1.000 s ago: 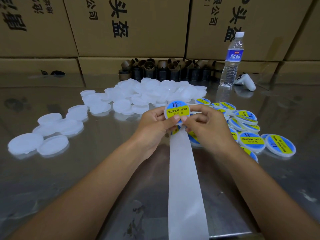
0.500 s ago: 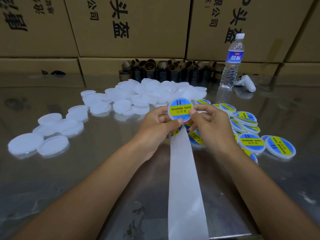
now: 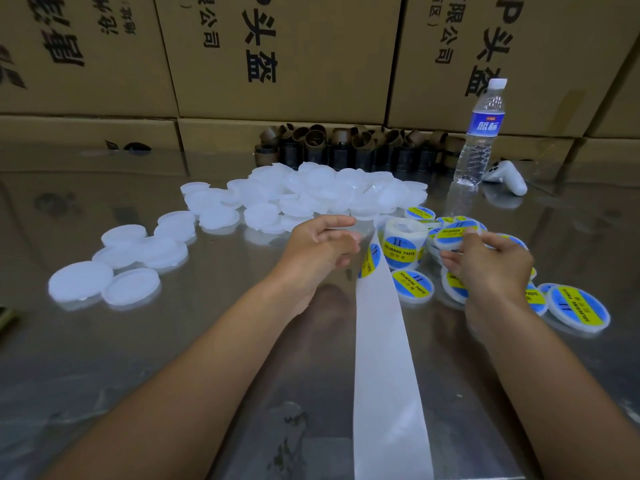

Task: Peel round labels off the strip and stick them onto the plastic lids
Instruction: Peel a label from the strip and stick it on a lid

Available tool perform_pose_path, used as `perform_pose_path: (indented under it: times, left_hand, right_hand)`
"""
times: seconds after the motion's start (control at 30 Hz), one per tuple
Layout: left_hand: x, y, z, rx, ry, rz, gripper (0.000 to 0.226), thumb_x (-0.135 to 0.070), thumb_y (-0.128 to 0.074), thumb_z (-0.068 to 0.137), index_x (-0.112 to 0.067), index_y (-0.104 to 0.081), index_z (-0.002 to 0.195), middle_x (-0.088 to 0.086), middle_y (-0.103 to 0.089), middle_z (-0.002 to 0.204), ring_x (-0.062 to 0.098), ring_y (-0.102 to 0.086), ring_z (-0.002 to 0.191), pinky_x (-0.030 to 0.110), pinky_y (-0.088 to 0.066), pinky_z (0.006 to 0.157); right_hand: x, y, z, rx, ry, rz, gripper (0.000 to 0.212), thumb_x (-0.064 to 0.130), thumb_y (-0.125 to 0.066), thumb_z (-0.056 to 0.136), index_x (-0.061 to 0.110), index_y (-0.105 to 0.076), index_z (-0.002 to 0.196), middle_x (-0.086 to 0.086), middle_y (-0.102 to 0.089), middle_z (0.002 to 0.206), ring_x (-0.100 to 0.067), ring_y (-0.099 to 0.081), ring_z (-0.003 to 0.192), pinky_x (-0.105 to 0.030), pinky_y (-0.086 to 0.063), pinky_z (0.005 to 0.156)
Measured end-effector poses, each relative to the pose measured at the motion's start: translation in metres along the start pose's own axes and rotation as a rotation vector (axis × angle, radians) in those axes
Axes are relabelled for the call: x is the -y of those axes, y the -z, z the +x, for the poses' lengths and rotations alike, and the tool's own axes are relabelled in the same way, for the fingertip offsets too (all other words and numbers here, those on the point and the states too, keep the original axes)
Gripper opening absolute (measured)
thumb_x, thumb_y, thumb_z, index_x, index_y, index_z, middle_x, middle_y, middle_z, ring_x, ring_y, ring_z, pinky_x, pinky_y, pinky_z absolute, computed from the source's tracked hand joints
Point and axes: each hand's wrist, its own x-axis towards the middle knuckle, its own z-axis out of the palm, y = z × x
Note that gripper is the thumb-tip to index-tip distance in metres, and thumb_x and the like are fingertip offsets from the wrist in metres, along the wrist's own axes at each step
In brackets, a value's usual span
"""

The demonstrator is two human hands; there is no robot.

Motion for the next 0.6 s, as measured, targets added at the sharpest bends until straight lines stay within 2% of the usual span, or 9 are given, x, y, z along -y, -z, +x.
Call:
perform_pose_path:
  times: [0.1,0.2,0.27,0.33,0.4,0.47,0.6]
  left_hand:
    - [-0.001,0.002,-0.002,-0.022,0.009,0.019,0.021,0.000,-0.061,0.088,-0.021,-0.063,0.093,-0.004,-0.065,0.079,0.010,-0.064,0.076,0.025,-0.051,0.076]
    - [-0.003,0.005,-0.005,-0.052,0.005,0.057,0.020,-0.001,-0.058,0.091,-0.020,-0.062,0.092,-0.003,-0.063,0.080,0.010,-0.063,0.074,0.021,-0.050,0.072]
    - [-0.003,0.007,-0.007,-0.093,0.006,0.091,0.018,-0.002,-0.057,0.092,-0.020,-0.061,0.091,-0.001,-0.062,0.079,0.012,-0.061,0.074,0.019,-0.049,0.071]
    - [-0.005,0.012,-0.007,-0.146,0.002,0.159,0.019,-0.003,-0.055,0.092,-0.021,-0.060,0.089,0.001,-0.062,0.081,0.012,-0.059,0.074,0.020,-0.047,0.073]
    - [-0.008,0.019,-0.004,-0.192,-0.014,0.265,0.018,-0.004,-0.054,0.091,-0.020,-0.061,0.092,-0.001,-0.061,0.082,0.010,-0.056,0.071,0.009,-0.044,0.064]
    - [-0.013,0.031,-0.002,-0.245,-0.053,0.368,0.015,-0.005,-0.054,0.091,-0.018,-0.062,0.095,-0.005,-0.059,0.082,0.007,-0.054,0.068,0.002,-0.039,0.052]
    - [-0.021,0.077,-0.003,-0.414,-0.144,0.696,0.017,-0.005,-0.051,0.091,-0.015,-0.064,0.096,-0.003,-0.063,0.091,0.013,-0.058,0.085,0.003,-0.038,0.059]
  right_hand:
    - [-0.001,-0.001,0.001,0.034,-0.084,0.051,0.027,0.012,-0.052,0.094,0.002,-0.051,0.118,-0.001,-0.060,0.071,-0.018,-0.066,0.071,-0.032,-0.055,0.081]
    - [-0.005,0.000,0.002,0.058,-0.078,-0.043,0.036,0.013,-0.052,0.090,0.001,-0.051,0.125,0.006,-0.061,0.066,-0.022,-0.068,0.086,-0.040,-0.049,0.097]
    - [-0.006,-0.001,0.002,0.066,-0.064,-0.085,0.052,0.013,-0.054,0.090,0.001,-0.041,0.139,0.012,-0.056,0.063,-0.027,-0.066,0.099,-0.042,-0.046,0.100]
    - [-0.006,-0.001,0.003,0.070,-0.047,-0.111,0.057,0.013,-0.055,0.089,0.003,-0.037,0.142,0.007,-0.060,0.067,-0.030,-0.064,0.101,-0.043,-0.046,0.100]
    - [-0.006,-0.001,0.003,0.054,-0.001,-0.160,0.052,0.014,-0.055,0.089,0.009,-0.042,0.139,-0.010,-0.067,0.091,-0.030,-0.063,0.102,-0.045,-0.046,0.098]
    - [-0.005,-0.001,0.002,0.040,0.057,-0.207,0.045,0.015,-0.055,0.088,0.016,-0.049,0.132,-0.016,-0.064,0.110,-0.030,-0.062,0.101,-0.043,-0.047,0.096]
    - [-0.003,-0.003,-0.007,0.075,0.165,-0.217,0.029,0.012,-0.055,0.086,0.023,-0.058,0.112,-0.014,-0.062,0.112,-0.030,-0.061,0.099,-0.040,-0.047,0.091]
